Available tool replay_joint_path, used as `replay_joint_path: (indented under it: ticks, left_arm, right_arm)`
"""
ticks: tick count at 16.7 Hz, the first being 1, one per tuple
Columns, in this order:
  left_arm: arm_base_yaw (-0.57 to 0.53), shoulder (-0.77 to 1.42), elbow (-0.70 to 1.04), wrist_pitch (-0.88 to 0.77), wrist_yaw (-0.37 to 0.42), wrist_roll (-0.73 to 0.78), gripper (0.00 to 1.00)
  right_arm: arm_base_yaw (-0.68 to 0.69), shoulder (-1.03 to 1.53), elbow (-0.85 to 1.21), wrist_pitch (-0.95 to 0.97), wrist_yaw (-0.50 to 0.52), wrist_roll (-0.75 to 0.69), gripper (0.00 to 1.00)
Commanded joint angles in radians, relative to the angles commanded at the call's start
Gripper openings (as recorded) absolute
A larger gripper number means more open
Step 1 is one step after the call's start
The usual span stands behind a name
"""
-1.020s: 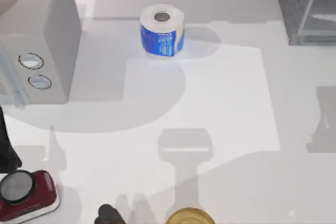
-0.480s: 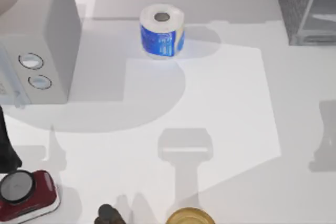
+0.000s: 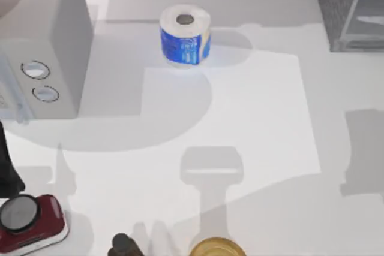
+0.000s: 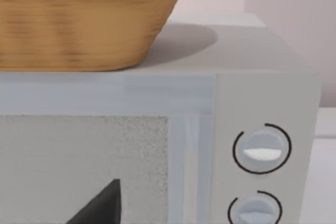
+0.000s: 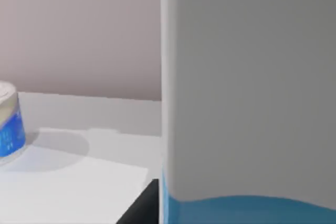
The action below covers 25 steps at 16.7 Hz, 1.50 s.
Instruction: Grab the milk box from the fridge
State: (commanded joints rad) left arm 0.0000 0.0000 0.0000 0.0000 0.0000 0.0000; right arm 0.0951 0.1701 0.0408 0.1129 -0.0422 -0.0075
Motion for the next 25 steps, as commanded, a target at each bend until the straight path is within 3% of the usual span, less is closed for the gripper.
replay_joint_path:
  ticks: [12,21,25]
  left_arm:
    - [0.000,0.000,0.000,0.000,0.000,0.000,1.00]
    - [0.000,0.000,0.000,0.000,0.000,0.000,1.00]
    - [0.000,0.000,0.000,0.000,0.000,0.000,1.00]
  right_arm:
    - [0.398,0.832,0.160,0.452,-0.165,-0.037,0.00]
    - [0.433,0.919,0.172,0.506,-0.177,-0.038,0.00]
    - [0.456,1.073,0.199,0.638,-0.164,-0.034,0.00]
